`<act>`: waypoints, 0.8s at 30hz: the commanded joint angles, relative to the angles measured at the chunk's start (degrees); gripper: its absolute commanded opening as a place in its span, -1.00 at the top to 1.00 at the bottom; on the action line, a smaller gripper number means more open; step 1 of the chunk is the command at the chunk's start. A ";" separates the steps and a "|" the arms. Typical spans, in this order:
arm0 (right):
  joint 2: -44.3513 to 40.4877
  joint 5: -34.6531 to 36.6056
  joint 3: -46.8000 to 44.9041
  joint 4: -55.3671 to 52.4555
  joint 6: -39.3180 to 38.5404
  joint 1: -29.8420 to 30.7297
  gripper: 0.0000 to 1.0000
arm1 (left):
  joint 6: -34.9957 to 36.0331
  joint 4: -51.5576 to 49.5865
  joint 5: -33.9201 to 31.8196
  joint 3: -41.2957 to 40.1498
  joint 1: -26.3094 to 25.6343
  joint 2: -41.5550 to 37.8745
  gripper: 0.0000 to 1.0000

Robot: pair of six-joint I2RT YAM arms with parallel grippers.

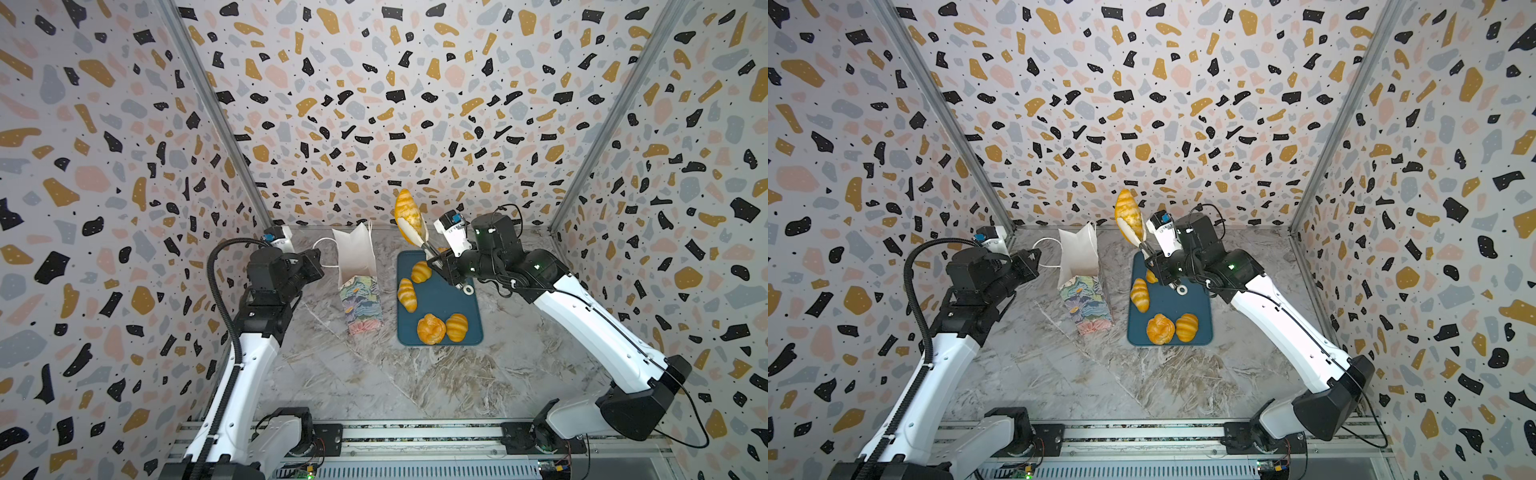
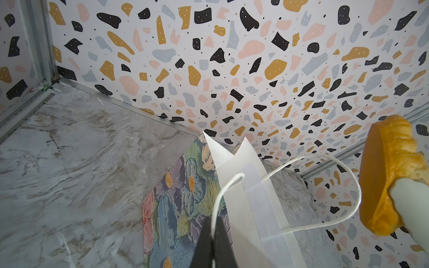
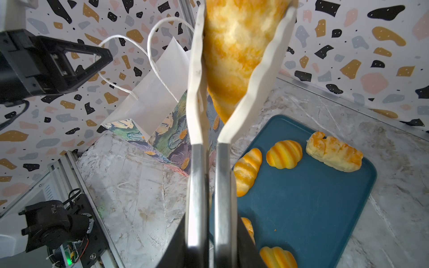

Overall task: Pack bread into a paper bag
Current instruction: Place the bread in the paper bag.

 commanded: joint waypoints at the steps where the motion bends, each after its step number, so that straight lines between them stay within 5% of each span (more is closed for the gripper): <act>1: 0.23 0.62 4.09 2.51 0.25 1.30 0.64 | 0.36 0.33 0.26 -0.42 0.18 -1.13 1.00; 24: 6.96 1.80 15.00 2.75 -0.27 8.32 0.67 | 0.46 -0.28 0.53 -0.08 0.19 -1.66 1.00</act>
